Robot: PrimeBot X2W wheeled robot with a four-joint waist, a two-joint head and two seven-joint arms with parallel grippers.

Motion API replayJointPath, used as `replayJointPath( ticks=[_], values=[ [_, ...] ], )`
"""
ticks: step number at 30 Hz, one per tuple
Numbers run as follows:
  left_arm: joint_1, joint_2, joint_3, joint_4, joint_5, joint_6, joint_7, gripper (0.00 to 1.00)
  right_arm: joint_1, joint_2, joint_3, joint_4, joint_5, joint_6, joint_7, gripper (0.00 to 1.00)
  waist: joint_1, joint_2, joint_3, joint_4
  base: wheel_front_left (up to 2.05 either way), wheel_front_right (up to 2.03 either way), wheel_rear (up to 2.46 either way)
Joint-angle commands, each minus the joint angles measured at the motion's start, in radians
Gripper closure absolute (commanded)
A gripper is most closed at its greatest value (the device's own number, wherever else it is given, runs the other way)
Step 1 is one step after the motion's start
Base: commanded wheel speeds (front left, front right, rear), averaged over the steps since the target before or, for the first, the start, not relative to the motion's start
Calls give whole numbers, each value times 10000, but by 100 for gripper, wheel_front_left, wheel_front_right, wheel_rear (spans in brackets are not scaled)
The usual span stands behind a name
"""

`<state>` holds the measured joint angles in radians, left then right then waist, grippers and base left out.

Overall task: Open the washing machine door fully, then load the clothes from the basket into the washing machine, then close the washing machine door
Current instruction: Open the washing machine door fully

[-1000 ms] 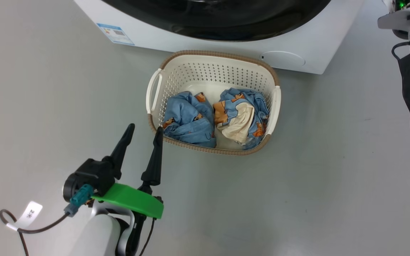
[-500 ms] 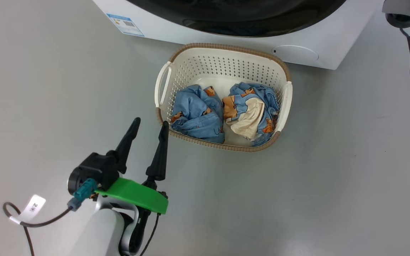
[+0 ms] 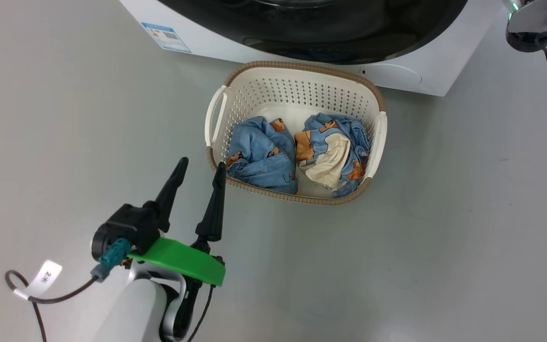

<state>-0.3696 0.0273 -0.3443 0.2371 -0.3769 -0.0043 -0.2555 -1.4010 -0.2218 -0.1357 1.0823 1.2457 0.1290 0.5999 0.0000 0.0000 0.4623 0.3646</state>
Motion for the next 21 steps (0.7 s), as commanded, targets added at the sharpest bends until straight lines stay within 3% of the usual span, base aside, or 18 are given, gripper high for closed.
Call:
replayJointPath(
  ticks=[1,21],
  values=[
    [-115,229,303,-226,-5,56,-63,0,-180,486,127,-136,67,17,232,100,0,0,-35,-27,0,0,0],
    [38,229,379,-223,167,100,-63,0,515,715,181,49,147,17,1151,100,0,0,-507,-209,0,0,0]
  ],
)
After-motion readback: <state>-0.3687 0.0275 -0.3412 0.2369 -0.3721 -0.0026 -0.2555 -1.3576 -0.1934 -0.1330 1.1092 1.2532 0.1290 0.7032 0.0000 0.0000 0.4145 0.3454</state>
